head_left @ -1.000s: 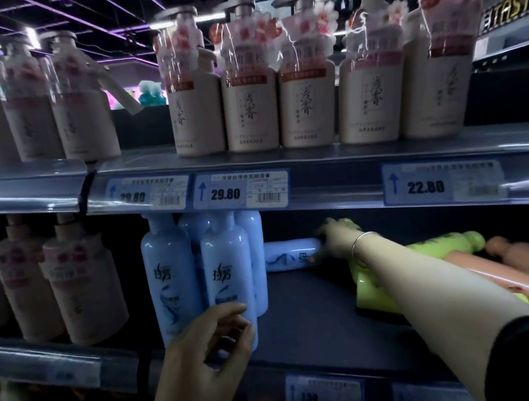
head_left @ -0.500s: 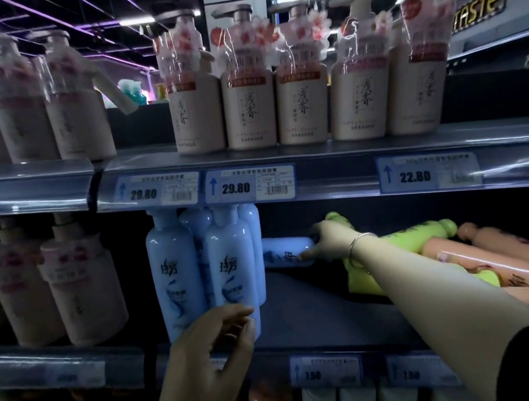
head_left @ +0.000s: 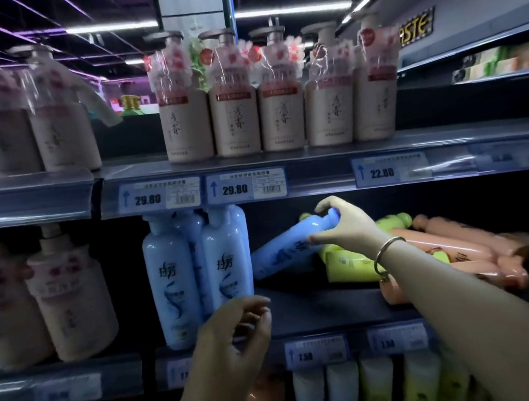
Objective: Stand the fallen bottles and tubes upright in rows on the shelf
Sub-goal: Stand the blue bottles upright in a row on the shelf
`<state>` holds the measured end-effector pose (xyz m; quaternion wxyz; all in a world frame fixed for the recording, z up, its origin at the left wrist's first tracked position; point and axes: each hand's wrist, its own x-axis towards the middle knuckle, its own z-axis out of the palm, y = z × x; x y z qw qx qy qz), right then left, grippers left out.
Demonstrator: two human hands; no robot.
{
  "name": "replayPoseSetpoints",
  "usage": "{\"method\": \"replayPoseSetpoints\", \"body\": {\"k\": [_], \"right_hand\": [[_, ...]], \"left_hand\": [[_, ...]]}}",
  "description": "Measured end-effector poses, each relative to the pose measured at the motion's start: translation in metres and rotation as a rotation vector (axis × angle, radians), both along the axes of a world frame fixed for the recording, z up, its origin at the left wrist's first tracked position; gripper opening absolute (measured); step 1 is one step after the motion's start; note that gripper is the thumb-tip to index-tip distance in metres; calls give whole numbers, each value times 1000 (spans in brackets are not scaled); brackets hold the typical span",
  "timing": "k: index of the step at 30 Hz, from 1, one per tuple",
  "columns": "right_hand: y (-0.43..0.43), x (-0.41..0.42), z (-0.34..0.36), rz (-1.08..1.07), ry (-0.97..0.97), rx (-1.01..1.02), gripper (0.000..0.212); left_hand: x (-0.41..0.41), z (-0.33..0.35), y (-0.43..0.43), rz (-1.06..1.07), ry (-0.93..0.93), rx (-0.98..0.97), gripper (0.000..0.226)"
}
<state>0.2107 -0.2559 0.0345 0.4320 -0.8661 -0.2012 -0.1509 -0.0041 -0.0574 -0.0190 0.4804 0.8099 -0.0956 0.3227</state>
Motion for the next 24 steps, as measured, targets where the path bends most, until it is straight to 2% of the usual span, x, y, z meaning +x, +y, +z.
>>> {"method": "replayPoseSetpoints", "body": {"k": [8, 13, 16, 18, 20, 22, 24], "right_hand": [[-32, -30, 0, 54, -4, 346, 53], [-30, -35, 9, 70, 10, 391, 47], [-19, -37, 14, 113, 27, 417, 40], [-13, -34, 15, 165, 51, 425, 39], [-9, -28, 11, 214, 85, 429, 53], [-6, -23, 7, 259, 93, 422, 69], [-3, -21, 5, 290, 96, 404, 70]], "left_hand": [[62, -10, -20, -61, 24, 75, 25], [104, -14, -32, -50, 166, 69, 64], [119, -16, -37, -123, 254, 25, 85], [126, -18, -37, -173, 278, -31, 81], [130, -20, -37, -165, 255, -37, 68], [131, -23, -38, -126, 227, -15, 65], [131, -25, -40, -79, 218, -12, 66]]}}
